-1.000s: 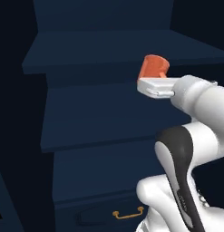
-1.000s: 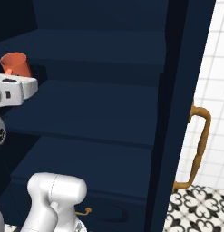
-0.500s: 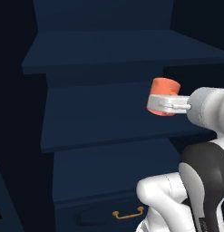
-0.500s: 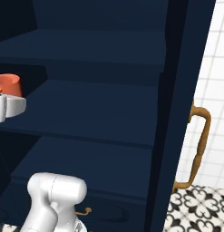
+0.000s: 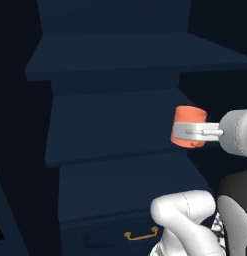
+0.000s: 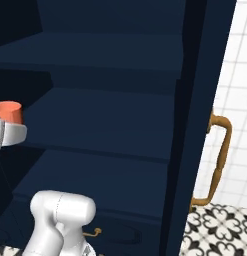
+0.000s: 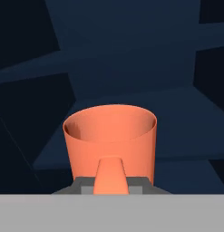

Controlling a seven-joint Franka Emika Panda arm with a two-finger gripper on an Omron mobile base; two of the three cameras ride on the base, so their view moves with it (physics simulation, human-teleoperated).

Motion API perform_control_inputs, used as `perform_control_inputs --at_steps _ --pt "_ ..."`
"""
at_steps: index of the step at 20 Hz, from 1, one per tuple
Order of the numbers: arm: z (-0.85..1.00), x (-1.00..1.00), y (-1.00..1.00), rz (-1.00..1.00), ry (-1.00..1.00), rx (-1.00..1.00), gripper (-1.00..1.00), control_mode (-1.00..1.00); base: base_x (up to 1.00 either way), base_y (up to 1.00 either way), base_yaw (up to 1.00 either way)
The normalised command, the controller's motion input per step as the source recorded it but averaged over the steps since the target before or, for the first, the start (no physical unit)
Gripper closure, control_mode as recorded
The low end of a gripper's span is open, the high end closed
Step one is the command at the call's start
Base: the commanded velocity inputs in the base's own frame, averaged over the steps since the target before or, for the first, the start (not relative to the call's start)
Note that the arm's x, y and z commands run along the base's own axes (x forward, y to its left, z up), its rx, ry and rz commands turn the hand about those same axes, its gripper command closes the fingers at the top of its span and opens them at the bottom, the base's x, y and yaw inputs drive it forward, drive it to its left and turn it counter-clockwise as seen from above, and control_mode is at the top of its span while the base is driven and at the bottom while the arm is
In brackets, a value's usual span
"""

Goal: Pick the kettle from the counter and place it on the tray. Then pick the mug from the cabinet and place it on the tray. Then close the cabinet doors.

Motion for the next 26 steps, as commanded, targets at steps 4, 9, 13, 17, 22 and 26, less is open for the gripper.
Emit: perform_control_inputs --at_steps 4,9,13,17,22,26 --pt "0.0 0.0 0.0 0.0 0.0 0.0 1.0 1.0 -0.92 0.22 0.06" --pt "0.0 0.0 0.0 0.0 0.0 0.0 1.0 1.0 -1.0 0.18 0.01" --pt "0.0 0.0 0.0 0.0 0.0 0.0 1.0 1.0 -0.92 0.4 -0.01" --pt "0.0 0.0 0.0 0.0 0.0 0.0 1.0 1.0 -0.85 0.35 -0.22" --pt "0.0 0.0 0.0 0.0 0.0 0.0 1.0 1.0 -0.74 0.12 -0.54" --pt "0.0 0.0 0.0 0.0 0.0 0.0 1.0 1.0 -0.66 0.01 -0.74"
